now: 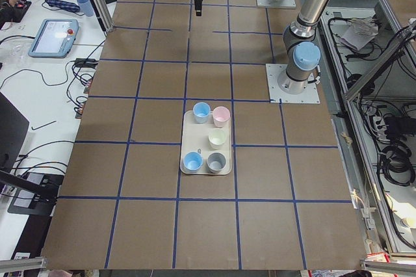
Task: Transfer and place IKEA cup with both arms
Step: 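Lower the right gripper onto the yellow cup on the wire rack, then close the right gripper on the yellow cup's rim, then lift the yellow cup off the rack and carry it toward the left gripper, then close the left gripper on the yellow cup while the right gripper holds it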
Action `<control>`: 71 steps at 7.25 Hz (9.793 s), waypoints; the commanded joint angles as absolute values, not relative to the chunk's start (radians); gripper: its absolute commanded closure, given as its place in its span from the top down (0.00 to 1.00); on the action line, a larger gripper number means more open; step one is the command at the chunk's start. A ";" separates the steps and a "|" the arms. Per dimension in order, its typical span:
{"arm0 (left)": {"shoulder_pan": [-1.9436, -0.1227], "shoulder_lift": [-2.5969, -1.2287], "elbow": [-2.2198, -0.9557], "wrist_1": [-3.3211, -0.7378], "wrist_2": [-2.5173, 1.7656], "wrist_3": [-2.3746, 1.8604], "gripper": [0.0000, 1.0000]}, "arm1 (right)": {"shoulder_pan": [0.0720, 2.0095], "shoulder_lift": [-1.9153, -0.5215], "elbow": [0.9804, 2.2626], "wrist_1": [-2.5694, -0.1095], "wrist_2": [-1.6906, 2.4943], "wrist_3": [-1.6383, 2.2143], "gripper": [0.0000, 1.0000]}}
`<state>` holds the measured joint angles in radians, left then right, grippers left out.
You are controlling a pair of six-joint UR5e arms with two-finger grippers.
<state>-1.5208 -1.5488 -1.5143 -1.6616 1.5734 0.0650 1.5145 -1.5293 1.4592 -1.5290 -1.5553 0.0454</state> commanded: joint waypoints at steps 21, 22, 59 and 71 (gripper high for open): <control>-1.519 -1.540 -1.517 -1.661 1.568 0.074 1.00 | 1.129 -1.189 1.612 -1.959 -1.601 -0.462 1.00; -1.517 -1.540 -1.517 -1.661 1.566 0.074 1.00 | 1.129 -1.183 1.612 -1.960 -1.600 -0.462 1.00; -1.410 -1.417 -1.980 -1.740 0.000 0.345 0.82 | 1.529 -1.562 1.603 -1.019 -0.114 -0.410 0.50; -1.413 -1.424 -1.971 -1.709 -0.046 0.345 0.26 | 1.537 -1.559 1.631 -1.029 -0.115 -0.410 0.64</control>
<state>-1.4120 -1.4310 -1.9711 -1.7127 -0.0467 0.3456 1.5365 -1.5586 1.6306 -1.0288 -0.1133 -0.4096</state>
